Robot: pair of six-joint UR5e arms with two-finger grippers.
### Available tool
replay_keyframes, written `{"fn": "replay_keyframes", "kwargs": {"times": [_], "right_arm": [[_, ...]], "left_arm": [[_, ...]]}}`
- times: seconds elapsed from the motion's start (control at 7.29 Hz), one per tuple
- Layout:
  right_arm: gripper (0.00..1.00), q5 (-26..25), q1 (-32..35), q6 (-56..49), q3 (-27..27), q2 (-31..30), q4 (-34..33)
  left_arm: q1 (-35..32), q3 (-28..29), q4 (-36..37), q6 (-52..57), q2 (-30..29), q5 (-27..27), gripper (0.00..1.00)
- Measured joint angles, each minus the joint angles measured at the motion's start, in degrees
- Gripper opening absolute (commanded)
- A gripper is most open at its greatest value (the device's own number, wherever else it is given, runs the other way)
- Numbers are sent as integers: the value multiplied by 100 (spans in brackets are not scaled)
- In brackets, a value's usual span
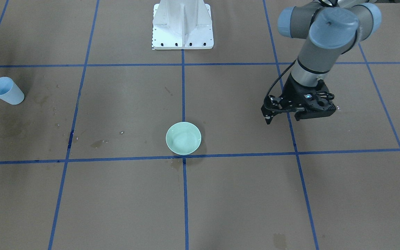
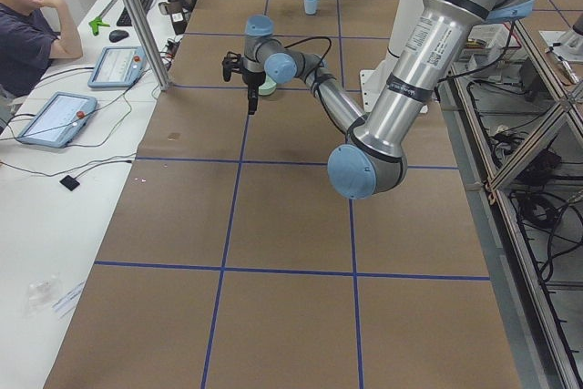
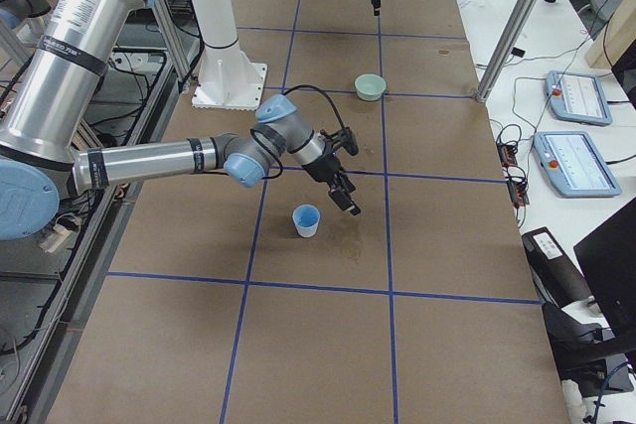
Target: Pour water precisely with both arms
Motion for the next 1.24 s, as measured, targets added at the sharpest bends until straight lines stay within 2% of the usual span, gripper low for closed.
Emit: {"fn": "replay_keyframes", "kwargs": {"times": [0.27, 0.41, 0.69, 0.96, 1.24], "right_arm": [[99, 1558, 1097, -988, -556, 477, -390], [99, 2009, 1366, -1337, -660, 685, -831], [99, 2686, 1686, -1884, -723, 1146, -2042], [99, 3137, 1906, -2357, -731, 1581, -3196], [99, 3313, 1968, -2530, -736, 1758, -3696]], "left_arm": [[430, 390, -352, -816, -606, 25, 100], [611, 740, -751, -1141, -852, 115, 100], [932, 1614, -1324, -1431, -1347, 403, 100], [1128, 2158, -1440, -1461, -1626, 469, 95], [1215, 2515, -1509, -1444, -1752, 482, 87]]}}
